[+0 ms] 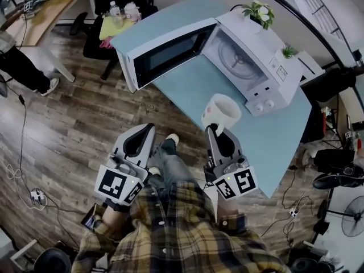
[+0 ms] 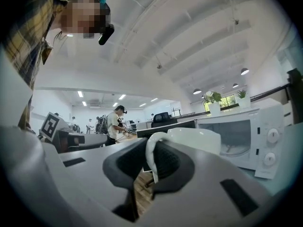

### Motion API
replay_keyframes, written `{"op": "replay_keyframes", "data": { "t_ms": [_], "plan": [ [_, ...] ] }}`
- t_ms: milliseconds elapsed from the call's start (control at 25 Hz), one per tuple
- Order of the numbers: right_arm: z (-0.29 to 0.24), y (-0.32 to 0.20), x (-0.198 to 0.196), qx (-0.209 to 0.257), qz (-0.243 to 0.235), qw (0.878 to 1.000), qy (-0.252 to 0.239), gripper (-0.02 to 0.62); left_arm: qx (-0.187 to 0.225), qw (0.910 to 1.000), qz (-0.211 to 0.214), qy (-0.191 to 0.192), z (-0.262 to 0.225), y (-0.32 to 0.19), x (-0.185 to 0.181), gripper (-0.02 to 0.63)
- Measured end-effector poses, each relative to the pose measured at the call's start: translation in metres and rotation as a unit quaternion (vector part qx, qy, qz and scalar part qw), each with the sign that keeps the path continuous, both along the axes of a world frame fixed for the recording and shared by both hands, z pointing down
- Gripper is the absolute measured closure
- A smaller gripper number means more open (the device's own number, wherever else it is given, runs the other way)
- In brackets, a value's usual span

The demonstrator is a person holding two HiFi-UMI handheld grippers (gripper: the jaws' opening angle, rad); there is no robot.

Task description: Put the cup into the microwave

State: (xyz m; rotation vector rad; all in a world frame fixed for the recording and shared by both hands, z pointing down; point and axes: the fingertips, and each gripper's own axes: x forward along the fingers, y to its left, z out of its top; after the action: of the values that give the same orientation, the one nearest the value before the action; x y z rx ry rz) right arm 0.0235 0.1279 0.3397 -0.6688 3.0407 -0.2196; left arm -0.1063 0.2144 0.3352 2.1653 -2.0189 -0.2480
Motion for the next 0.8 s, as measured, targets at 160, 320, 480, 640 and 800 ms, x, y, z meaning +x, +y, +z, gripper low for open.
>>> {"op": "replay_keyframes", "data": {
  "t_ms": [160,320,480,640,800],
  "plan": [
    [-0.003,-0.038,-0.017,0.002,0.007,1.000,-0.001,0.552,0.004,0.9998,0.020,-0.003,-0.006,-0.046,-0.012,0.614],
    [-0.007,-0.080,-0.030,0.000,0.016,1.000,0.003,0.552,0.003,0.9993,0.038,0.000,-0.011,-0.093,-0.019,0.614],
    [-0.011,-0.117,-0.038,0.000,0.023,1.000,0.006,0.552,0.002,0.9983,0.058,-0.003,-0.019,-0.137,-0.022,0.614],
    [-0.013,-0.144,-0.041,-0.001,0.034,0.999,0.005,0.552,0.003,0.9968,0.079,-0.005,-0.022,-0.172,-0.021,0.614],
    [-0.008,-0.165,-0.034,-0.006,0.045,0.999,0.008,0.552,0.000,0.9950,0.099,-0.005,-0.020,-0.203,-0.016,0.614]
  ]
}}
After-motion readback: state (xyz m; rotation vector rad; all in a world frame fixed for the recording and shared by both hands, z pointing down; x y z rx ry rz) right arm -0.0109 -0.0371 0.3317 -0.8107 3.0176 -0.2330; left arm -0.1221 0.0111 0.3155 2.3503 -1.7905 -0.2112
